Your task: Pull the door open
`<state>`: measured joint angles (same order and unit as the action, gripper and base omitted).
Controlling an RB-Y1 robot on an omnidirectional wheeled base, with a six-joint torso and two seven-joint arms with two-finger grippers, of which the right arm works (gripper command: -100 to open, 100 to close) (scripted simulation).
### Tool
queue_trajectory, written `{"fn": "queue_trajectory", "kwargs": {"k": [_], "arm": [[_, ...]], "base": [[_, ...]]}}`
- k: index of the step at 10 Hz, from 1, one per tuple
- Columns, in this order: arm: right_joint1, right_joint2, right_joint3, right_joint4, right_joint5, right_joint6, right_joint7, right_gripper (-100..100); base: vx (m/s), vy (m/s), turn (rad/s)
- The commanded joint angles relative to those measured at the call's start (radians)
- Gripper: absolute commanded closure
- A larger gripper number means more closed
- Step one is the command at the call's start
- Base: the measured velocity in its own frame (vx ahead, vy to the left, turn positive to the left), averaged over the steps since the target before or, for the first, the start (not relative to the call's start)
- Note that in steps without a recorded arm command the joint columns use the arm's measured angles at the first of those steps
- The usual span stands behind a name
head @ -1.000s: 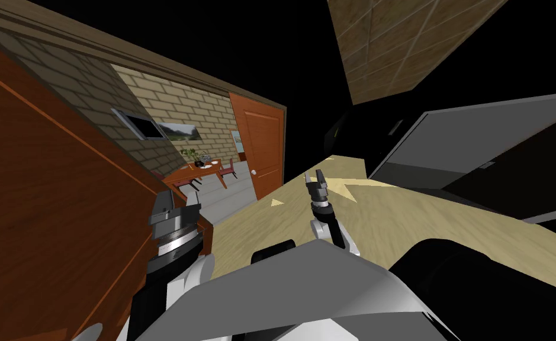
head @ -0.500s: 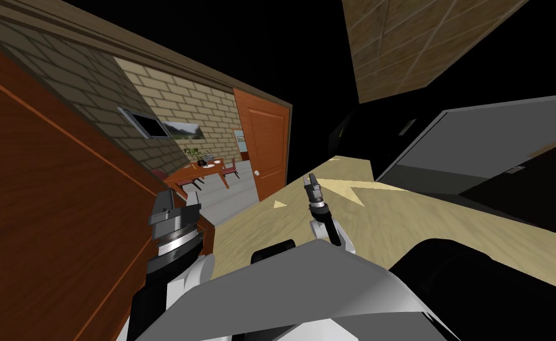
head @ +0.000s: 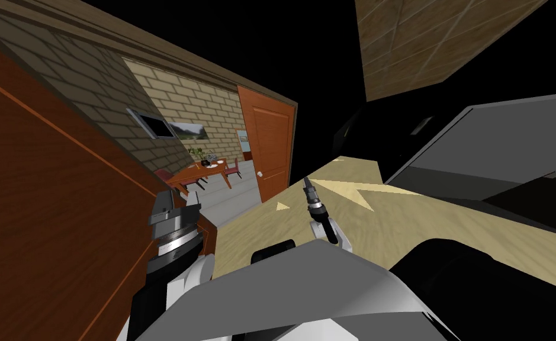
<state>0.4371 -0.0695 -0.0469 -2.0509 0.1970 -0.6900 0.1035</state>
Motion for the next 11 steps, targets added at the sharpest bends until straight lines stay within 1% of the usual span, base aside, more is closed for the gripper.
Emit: {"fn": "queue_trajectory", "kwargs": {"k": [1,11], "arm": [[-0.01,-0.006,-0.01,0.033,0.014,-0.005,0.03,-100],[-0.064,-0.016,-0.057,0.257,0.122,-0.045,0.237,-100]], "base": [[0.1,0.048,0.05],[0.103,0.053,0.054]]}}
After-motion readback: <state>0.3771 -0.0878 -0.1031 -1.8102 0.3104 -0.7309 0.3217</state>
